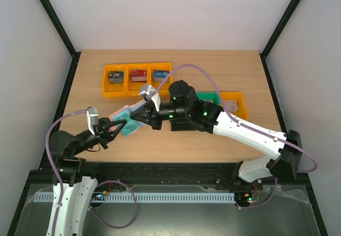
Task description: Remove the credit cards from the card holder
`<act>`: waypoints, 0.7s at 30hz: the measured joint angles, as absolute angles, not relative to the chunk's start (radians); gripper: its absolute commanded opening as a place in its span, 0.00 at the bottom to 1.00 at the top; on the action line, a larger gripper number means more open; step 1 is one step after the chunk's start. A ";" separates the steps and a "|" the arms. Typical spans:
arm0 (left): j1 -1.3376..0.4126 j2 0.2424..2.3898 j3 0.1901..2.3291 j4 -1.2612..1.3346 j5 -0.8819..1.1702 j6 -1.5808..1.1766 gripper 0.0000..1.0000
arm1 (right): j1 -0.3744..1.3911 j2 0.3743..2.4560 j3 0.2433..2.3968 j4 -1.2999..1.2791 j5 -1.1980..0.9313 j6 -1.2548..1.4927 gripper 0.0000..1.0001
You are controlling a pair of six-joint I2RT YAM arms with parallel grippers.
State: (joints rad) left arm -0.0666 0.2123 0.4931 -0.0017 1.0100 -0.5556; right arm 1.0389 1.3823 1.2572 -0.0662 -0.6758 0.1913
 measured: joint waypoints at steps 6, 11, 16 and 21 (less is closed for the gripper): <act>-0.064 0.214 0.488 0.057 1.026 -0.598 0.02 | 1.036 1.386 1.272 -0.071 -0.721 0.150 0.05; -0.064 0.215 0.475 0.092 1.029 -0.625 0.02 | 1.036 1.398 1.281 -0.069 -0.775 0.103 0.10; -0.064 0.213 0.474 0.107 1.025 -0.630 0.02 | 1.029 1.403 1.289 -0.066 -0.834 0.049 0.15; -0.065 0.210 0.474 0.105 1.032 -0.607 0.02 | 1.027 1.403 1.290 -0.075 -0.880 -0.017 0.20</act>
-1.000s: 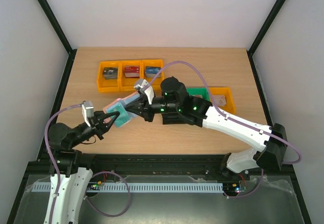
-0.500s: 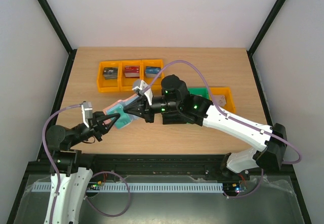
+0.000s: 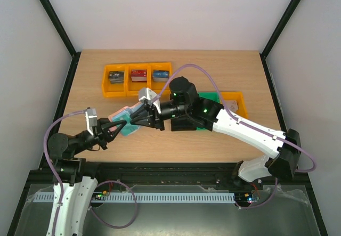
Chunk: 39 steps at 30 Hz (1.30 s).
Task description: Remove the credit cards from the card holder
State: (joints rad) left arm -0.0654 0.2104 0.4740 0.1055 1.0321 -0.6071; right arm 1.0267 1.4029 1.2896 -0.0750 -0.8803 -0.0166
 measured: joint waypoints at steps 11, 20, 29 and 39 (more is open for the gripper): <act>-0.070 0.209 0.498 0.027 1.054 -0.431 0.02 | 1.036 1.385 1.275 -0.104 -0.913 -0.075 0.40; -0.069 0.197 0.499 0.038 1.014 -0.385 0.02 | 1.060 1.357 1.211 0.029 -0.871 -0.014 0.54; -0.073 0.175 0.490 0.110 1.015 -0.444 0.02 | 1.130 1.279 1.042 0.304 -0.670 0.121 0.59; -0.072 0.158 0.488 0.140 0.986 -0.475 0.02 | 1.147 1.284 1.027 0.388 -0.645 0.210 0.75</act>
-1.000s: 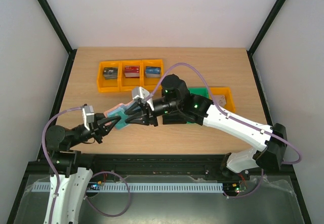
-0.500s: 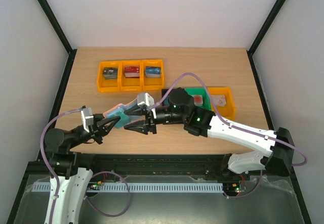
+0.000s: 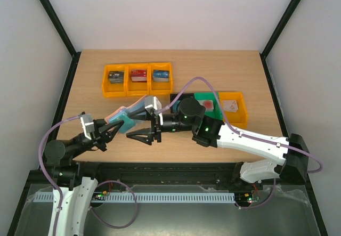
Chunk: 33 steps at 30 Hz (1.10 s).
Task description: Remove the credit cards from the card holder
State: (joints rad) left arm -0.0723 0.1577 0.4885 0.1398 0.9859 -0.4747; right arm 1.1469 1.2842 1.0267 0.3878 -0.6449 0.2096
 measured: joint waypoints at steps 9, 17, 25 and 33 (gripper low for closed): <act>-0.058 0.137 0.489 0.150 0.942 -0.481 0.02 | 1.097 1.374 1.232 0.139 -0.863 0.067 0.61; -0.067 0.120 0.490 0.135 1.012 -0.474 0.02 | 1.078 1.367 1.266 0.007 -0.956 -0.039 0.46; -0.080 0.120 0.488 0.099 1.039 -0.481 0.02 | 1.108 1.299 1.176 0.017 -0.835 -0.023 0.39; -0.075 0.120 0.456 0.097 1.016 -0.480 0.02 | 1.128 1.278 1.062 0.099 -0.691 0.075 0.44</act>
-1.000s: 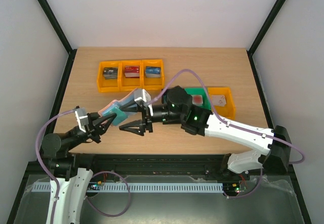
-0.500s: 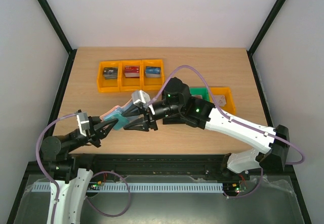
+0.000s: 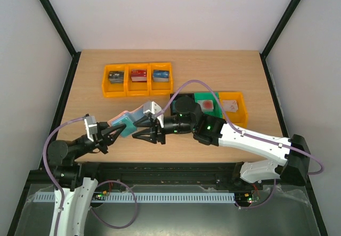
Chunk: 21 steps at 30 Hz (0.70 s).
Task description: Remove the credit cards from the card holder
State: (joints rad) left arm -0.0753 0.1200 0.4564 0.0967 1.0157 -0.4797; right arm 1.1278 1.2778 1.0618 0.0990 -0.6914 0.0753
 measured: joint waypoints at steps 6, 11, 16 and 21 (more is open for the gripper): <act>-0.074 0.115 0.438 0.121 1.021 -0.488 0.02 | 1.130 1.273 1.028 0.140 -0.682 0.106 0.46; -0.066 0.095 0.424 0.157 1.017 -0.498 0.02 | 1.130 1.292 1.053 0.143 -0.709 0.113 0.56; -0.061 0.068 0.413 0.170 1.015 -0.458 0.02 | 1.128 1.288 1.037 0.189 -0.740 0.136 0.63; -0.064 0.054 0.413 0.166 1.050 -0.411 0.02 | 1.159 1.213 0.913 0.339 -0.633 0.168 0.63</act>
